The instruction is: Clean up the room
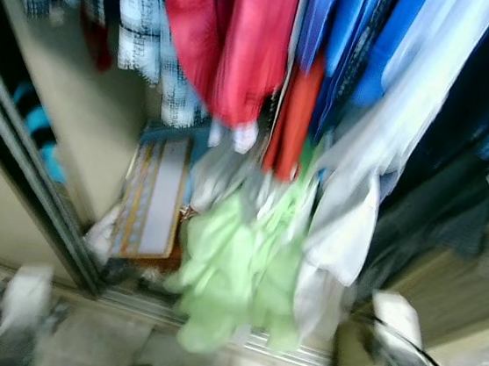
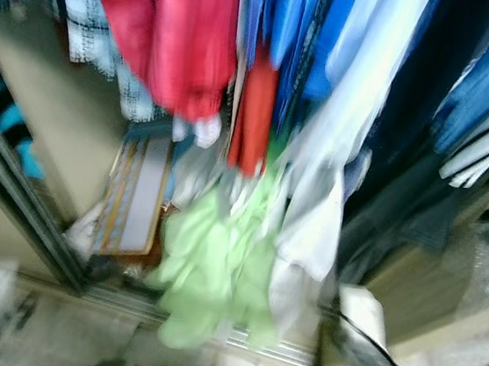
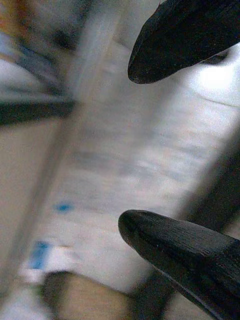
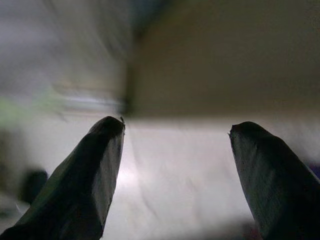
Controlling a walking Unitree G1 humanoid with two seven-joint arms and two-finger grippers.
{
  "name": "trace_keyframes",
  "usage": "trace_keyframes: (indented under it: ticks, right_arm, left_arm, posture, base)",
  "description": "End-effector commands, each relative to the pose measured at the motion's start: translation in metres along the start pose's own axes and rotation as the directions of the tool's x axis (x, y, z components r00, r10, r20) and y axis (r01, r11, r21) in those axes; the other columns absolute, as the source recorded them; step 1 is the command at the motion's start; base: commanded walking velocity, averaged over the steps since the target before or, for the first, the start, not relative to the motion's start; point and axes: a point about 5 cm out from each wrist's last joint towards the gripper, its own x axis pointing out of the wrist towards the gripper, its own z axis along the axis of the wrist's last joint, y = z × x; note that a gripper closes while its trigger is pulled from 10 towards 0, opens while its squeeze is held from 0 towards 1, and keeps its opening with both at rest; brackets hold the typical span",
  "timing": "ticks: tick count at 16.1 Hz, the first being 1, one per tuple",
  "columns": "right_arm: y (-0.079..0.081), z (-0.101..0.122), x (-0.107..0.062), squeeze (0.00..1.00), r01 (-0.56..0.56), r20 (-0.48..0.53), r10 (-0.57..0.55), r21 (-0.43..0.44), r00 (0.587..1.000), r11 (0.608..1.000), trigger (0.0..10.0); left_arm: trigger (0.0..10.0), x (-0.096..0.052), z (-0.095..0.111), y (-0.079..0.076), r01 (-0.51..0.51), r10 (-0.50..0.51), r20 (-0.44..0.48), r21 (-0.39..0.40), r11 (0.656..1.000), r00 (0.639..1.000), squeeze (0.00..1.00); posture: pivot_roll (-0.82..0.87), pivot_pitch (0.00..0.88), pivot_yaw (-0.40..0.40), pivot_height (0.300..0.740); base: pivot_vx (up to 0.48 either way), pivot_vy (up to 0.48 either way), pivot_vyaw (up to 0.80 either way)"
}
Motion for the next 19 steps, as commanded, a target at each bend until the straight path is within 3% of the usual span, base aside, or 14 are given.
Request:
trace_keyframes:
  ticks: [1,4,7,8,9,10,12,13,14,15,16,18,19]
  right_arm:
    - [0.017,-0.004,-0.001,0.0,-0.072,-0.027,0.072,0.009,0.997,0.997,10.0]
    - [0.01,0.003,0.0,0.0,-0.075,-0.008,0.075,0.024,0.997,0.997,10.0]
    - [-0.003,0.012,0.0,0.0,-0.063,0.064,0.058,0.072,0.996,0.995,10.0]
    - [0.002,0.034,0.0,0.0,-0.09,0.153,0.082,0.047,0.985,0.995,10.0]
    - [0.007,0.055,-0.002,0.0,-0.099,0.218,0.087,0.046,0.972,0.994,10.0]
    - [0.006,0.091,-0.005,0.0,-0.114,0.305,0.078,0.099,0.949,0.989,10.0]
    - [0.007,0.126,-0.012,0.0,-0.135,0.382,0.078,0.123,0.921,0.983,10.0]
    - [0.017,0.163,-0.023,0.0,-0.183,0.445,0.11,0.126,0.889,0.975,10.0]
    - [0.02,0.174,-0.027,0.0,-0.199,0.463,0.121,0.123,0.878,0.972,10.0]
    - [0.031,0.194,-0.035,0.0,-0.222,0.491,0.153,0.085,0.858,0.971,10.0]
    - [0.051,0.211,-0.045,0.0,-0.224,0.48,0.181,0.034,0.858,0.974,10.0]
    - [0.069,0.221,-0.053,0.0,-0.272,0.485,0.206,0.069,0.85,0.96,10.0]
    - [0.077,0.222,-0.056,0.0,-0.271,0.493,0.204,0.066,0.846,0.96,10.0]
  left_arm:
    - [10.0,-0.001,-0.002,-0.01,0.03,-0.03,-0.013,-0.012,0.999,0.999,0.0]
    - [10.0,0.0,0.002,-0.012,0.016,-0.016,0.009,-0.04,0.999,1.0,0.0]
    - [10.0,0.002,0.029,-0.014,0.042,-0.016,0.128,-0.203,0.978,0.992,0.0]
    - [10.0,0.003,0.055,-0.017,0.076,-0.013,0.212,-0.291,0.954,0.977,0.0]
    - [10.0,0.002,0.074,-0.02,0.11,-0.019,0.276,-0.317,0.942,0.961,0.0]
    - [10.0,0.001,0.101,-0.024,0.153,-0.02,0.335,-0.377,0.913,0.942,0.0]
    - [10.0,0.0,0.121,-0.027,0.198,-0.023,0.361,-0.457,0.867,0.932,0.0]
    - [10.0,-0.002,0.143,-0.032,0.2,-0.006,0.382,-0.471,0.859,0.924,0.0]
    - [10.0,-0.004,0.149,-0.033,0.199,0.0,0.389,-0.469,0.861,0.921,0.0]
    - [10.0,-0.007,0.16,-0.039,0.186,0.012,0.421,-0.427,0.885,0.907,0.0]
    - [10.0,-0.015,0.175,-0.042,0.142,0.073,0.491,-0.386,0.911,0.868,0.0]
    - [10.0,-0.022,0.187,-0.036,0.013,0.201,0.527,-0.375,0.927,0.826,0.0]
    - [10.0,-0.031,0.199,-0.034,-0.1,0.249,0.623,-0.265,0.959,0.742,0.0]
  posture:
    - [0.0,0.0,-0.078,0.74]
    - [-0.01,0.0,-0.082,0.74]
    - [-0.02,0.0,-0.081,0.74]
    - [-0.02,0.0,-0.078,0.74]
    - [-0.02,0.0,-0.077,0.74]
    - [-0.03,0.0,-0.078,0.74]
    - [-0.03,0.0,-0.08,0.74]
    - [-0.03,0.0,-0.083,0.74]
    - [-0.03,0.0,-0.083,0.74]
    - [-0.03,0.0,-0.081,0.74]
    - [-0.04,0.0,-0.08,0.74]
    - [-0.05,0.0,-0.079,0.74]
    - [-0.05,0.0,-0.08,0.74]
  base:
    - [0.0,0.0,0.0]
    - [0.0,0.0,0.0]
    - [0.0,0.0,0.0]
    - [0.0,0.0,0.0]
    - [0.0,0.0,0.0]
    - [0.0,0.0,0.0]
    - [0.0,0.0,0.0]
    - [0.0,0.0,0.0]
    - [0.0,0.0,0.0]
    - [0.0,0.0,0.0]
    - [0.0,0.0,0.0]
    - [0.0,0.0,0.0]
    - [0.0,0.0,0.0]
